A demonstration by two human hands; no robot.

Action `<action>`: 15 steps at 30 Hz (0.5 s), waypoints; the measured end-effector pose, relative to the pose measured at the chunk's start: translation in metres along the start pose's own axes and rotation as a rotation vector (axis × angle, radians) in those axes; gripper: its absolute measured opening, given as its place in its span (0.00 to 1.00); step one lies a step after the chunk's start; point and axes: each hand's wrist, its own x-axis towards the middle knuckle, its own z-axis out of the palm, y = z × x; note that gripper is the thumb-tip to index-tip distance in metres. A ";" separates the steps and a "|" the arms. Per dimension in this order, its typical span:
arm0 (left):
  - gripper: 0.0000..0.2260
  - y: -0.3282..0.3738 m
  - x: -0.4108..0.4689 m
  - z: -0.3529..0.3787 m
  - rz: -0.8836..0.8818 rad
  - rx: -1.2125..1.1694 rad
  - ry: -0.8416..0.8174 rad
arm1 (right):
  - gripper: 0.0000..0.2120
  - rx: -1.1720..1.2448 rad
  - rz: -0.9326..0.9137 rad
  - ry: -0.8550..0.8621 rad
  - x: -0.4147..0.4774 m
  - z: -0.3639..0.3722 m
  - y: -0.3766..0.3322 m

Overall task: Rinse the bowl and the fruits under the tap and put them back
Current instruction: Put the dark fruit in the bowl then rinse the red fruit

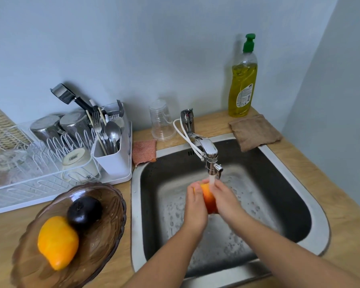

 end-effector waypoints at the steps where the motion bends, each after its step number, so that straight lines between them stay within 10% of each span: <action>1: 0.12 0.003 0.003 -0.001 -0.051 -0.039 0.008 | 0.12 -0.053 -0.106 0.007 -0.006 0.004 0.007; 5: 0.14 -0.001 -0.004 -0.001 -0.095 0.015 -0.060 | 0.10 -0.028 -0.147 0.001 -0.012 -0.003 0.017; 15: 0.31 -0.013 -0.019 -0.014 0.601 0.804 -0.221 | 0.16 0.466 0.413 -0.044 0.021 -0.033 0.016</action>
